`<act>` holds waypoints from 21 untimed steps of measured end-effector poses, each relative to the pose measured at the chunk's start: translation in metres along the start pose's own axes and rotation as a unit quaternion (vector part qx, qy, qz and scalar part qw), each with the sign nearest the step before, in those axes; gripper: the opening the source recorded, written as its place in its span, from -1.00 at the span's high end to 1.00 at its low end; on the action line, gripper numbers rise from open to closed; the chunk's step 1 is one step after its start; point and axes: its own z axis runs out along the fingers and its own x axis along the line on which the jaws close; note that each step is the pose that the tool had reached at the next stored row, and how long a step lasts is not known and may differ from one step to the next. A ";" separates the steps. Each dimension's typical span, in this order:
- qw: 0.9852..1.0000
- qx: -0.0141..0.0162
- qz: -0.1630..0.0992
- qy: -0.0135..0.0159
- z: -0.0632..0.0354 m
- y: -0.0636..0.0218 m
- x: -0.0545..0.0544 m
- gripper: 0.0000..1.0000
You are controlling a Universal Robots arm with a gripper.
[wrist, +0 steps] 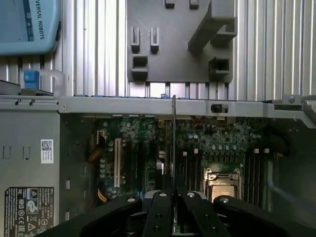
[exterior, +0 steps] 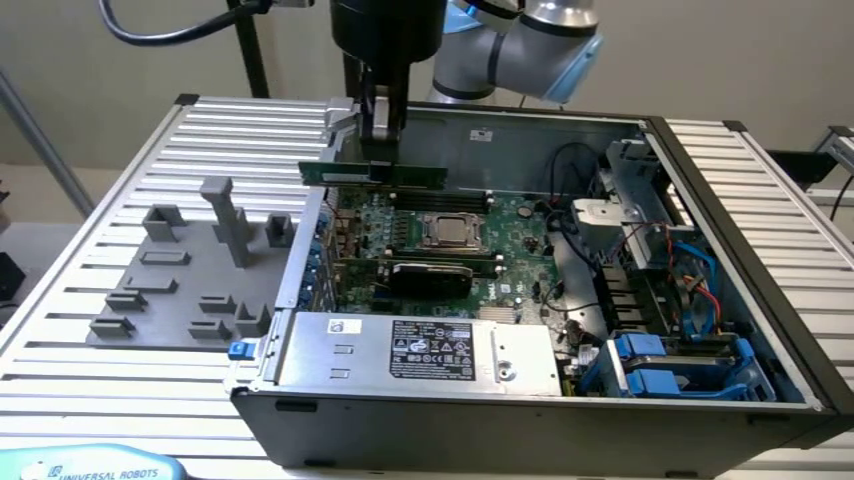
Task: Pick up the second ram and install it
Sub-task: 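Pick up the second ram and move it above second insertion slot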
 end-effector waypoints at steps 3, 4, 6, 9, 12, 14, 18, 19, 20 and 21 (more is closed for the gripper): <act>1.000 0.001 0.000 -0.001 -0.0001 -0.0133 0.000 0.73; 1.000 0.002 0.000 -0.001 0.0000 -0.0174 0.000 0.73; 1.000 0.003 0.000 -0.002 0.0003 -0.0254 -0.001 0.73; 1.000 0.004 0.000 -0.002 0.0018 -0.0383 -0.002 0.73; 1.000 0.004 0.000 -0.002 0.0060 -0.0519 -0.006 0.73; 1.000 0.004 0.000 -0.002 0.0095 -0.0606 -0.009 0.73; 1.000 0.004 0.000 -0.002 0.0171 -0.0729 -0.020 0.73; 1.000 0.004 0.000 -0.002 0.0191 -0.0744 -0.023 0.73; 1.000 0.004 0.000 -0.002 0.0210 -0.0755 -0.026 0.73; 1.000 0.004 0.000 -0.002 0.0231 -0.0764 -0.029 0.73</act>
